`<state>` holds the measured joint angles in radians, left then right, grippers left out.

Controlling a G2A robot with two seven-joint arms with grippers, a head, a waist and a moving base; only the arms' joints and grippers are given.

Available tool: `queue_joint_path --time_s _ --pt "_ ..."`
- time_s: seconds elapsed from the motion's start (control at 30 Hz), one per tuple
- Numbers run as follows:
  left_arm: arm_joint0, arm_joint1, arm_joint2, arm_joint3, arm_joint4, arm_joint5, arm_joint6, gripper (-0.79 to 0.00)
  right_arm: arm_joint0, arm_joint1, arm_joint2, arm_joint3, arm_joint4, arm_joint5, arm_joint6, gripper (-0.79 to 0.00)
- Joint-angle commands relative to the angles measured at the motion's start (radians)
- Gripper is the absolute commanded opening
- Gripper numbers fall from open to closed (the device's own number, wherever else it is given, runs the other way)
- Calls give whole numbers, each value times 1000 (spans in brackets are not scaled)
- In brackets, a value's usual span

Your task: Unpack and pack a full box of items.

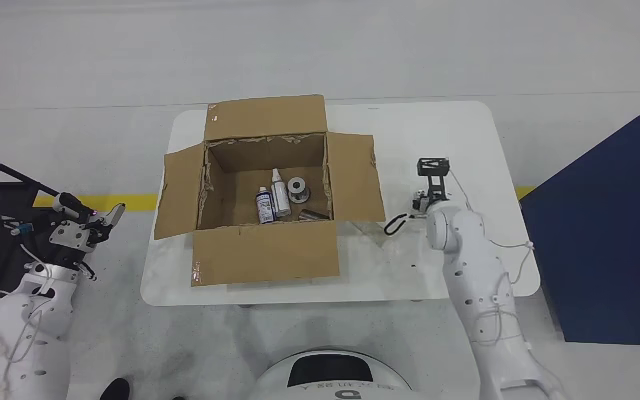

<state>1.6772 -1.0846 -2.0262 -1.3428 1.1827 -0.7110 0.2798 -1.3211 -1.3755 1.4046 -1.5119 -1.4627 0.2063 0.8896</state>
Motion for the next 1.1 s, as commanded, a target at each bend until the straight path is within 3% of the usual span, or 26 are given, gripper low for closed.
queue_joint_path --time_s 0.0,0.27,0.47,0.63,0.83,1.07 --pt "0 0 0 0 0 0 0 0 -8 1 6 -13 3 1 -6 -785" --pt "0 0 0 0 0 0 0 0 -156 10 136 -218 240 -107 -147 -785" --pt "0 0 0 0 0 0 0 0 -332 22 253 -398 541 -397 -287 -785" --pt "0 0 0 0 0 0 0 0 -394 34 274 -476 651 -607 -294 -785" --pt "0 0 0 0 0 0 0 0 -347 39 146 -577 538 -595 -209 -785" --pt "0 0 0 0 0 0 0 0 -115 21 -145 -507 399 -437 -73 -785"
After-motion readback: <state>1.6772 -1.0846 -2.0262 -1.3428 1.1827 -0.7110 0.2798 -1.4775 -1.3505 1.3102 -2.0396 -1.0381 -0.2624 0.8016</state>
